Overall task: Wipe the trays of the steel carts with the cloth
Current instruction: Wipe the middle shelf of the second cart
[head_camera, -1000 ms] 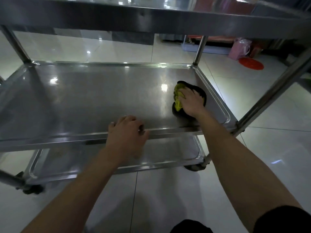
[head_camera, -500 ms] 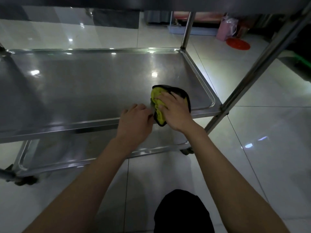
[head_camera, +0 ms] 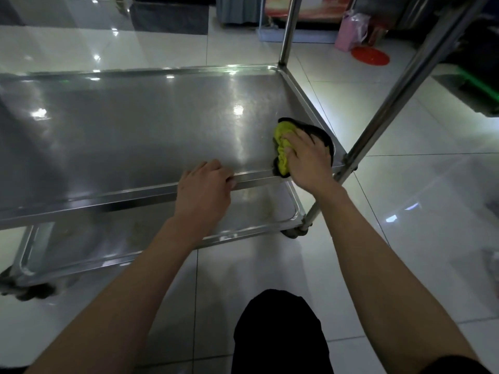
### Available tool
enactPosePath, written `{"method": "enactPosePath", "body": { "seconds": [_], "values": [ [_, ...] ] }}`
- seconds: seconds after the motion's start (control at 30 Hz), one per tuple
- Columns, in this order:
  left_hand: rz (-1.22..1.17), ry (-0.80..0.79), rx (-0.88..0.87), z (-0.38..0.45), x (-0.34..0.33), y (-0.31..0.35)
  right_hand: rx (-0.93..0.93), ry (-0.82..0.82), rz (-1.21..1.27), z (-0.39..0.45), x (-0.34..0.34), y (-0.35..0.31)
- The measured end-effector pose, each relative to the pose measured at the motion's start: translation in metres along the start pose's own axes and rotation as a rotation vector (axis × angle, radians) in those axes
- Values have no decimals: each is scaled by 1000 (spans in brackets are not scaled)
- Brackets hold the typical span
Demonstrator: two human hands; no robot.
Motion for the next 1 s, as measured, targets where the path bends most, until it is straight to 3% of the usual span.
{"method": "enactPosePath", "body": {
  "seconds": [0.17,0.4,0.67,0.8,1.0],
  "values": [
    [14,-19,-13,0,-2,3,-62,11,-66,15,18,42],
    [23,-10,-29,-3,-1,7,-48,42,-35,-14,15,24],
    [14,-52,-107,-16,19,-4,102,33,45,-69,-19,-77],
    [114,-39,10,-38,56,-55,94,38,23,-78,-44,-133],
    [146,-39,181,-87,89,-123,249,35,67,-112,-77,-214]
  ]
}}
Point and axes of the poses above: each hand's wrist, its own z-axis towards the middle knuckle, its own x-axis out of the back of the hand, y = z × x, the point moved 7 cm from there along z, towards the middle knuckle, and after that the axes turned 5 degrees about -x, right-handed, at the moved point
